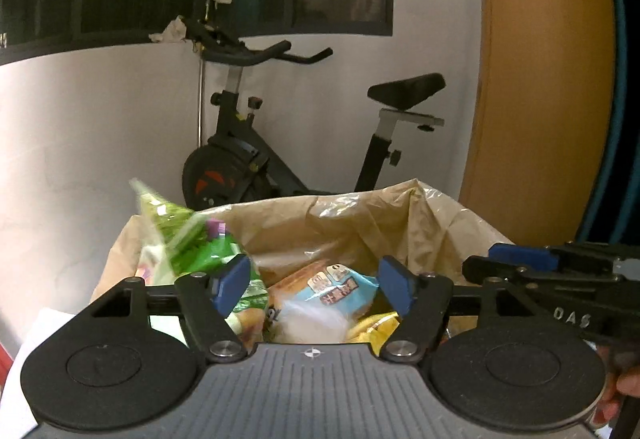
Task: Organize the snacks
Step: 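Lift the cracker packet with the left tool over the box and open it, then grasp the gold foil packet with the left tool while the right tool grasps the green packet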
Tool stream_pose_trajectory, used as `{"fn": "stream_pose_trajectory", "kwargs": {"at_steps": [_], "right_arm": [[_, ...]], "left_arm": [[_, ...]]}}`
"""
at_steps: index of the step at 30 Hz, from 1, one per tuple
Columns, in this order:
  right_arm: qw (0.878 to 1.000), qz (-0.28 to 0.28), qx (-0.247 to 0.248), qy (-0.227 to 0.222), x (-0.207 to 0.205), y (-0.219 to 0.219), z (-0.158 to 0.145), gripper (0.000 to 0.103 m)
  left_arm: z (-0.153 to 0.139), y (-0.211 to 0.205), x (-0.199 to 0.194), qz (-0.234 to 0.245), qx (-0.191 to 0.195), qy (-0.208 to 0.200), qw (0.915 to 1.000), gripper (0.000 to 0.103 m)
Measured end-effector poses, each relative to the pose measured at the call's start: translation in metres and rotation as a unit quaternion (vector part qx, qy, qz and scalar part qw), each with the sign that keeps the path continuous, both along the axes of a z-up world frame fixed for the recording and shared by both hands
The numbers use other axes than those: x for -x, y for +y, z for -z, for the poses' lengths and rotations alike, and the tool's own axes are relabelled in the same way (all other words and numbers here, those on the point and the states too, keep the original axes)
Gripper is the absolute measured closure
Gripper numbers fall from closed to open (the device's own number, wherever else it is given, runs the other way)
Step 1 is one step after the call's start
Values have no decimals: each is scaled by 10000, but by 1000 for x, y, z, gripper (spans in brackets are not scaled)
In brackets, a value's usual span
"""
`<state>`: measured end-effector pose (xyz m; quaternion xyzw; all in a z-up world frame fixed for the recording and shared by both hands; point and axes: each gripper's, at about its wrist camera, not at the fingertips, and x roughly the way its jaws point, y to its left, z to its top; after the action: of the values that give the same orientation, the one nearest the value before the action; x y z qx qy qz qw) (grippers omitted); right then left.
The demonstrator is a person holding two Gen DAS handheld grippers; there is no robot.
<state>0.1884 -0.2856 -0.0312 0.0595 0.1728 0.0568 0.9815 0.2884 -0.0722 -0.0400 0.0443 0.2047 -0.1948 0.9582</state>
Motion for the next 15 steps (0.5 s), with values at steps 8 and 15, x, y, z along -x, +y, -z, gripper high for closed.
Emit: {"fn": "stream_pose_trajectory", "kwargs": {"at_steps": [8,15], "right_arm": [[9990,-347,-134,-230,36,-5,-4,41],[9975,-561,-168,-397,70,-4,1,34]], "left_arm": [[-12,21,40,-21,13,-322,9995,23],[-6,51,83,-114,184,-283,9994,22]]}}
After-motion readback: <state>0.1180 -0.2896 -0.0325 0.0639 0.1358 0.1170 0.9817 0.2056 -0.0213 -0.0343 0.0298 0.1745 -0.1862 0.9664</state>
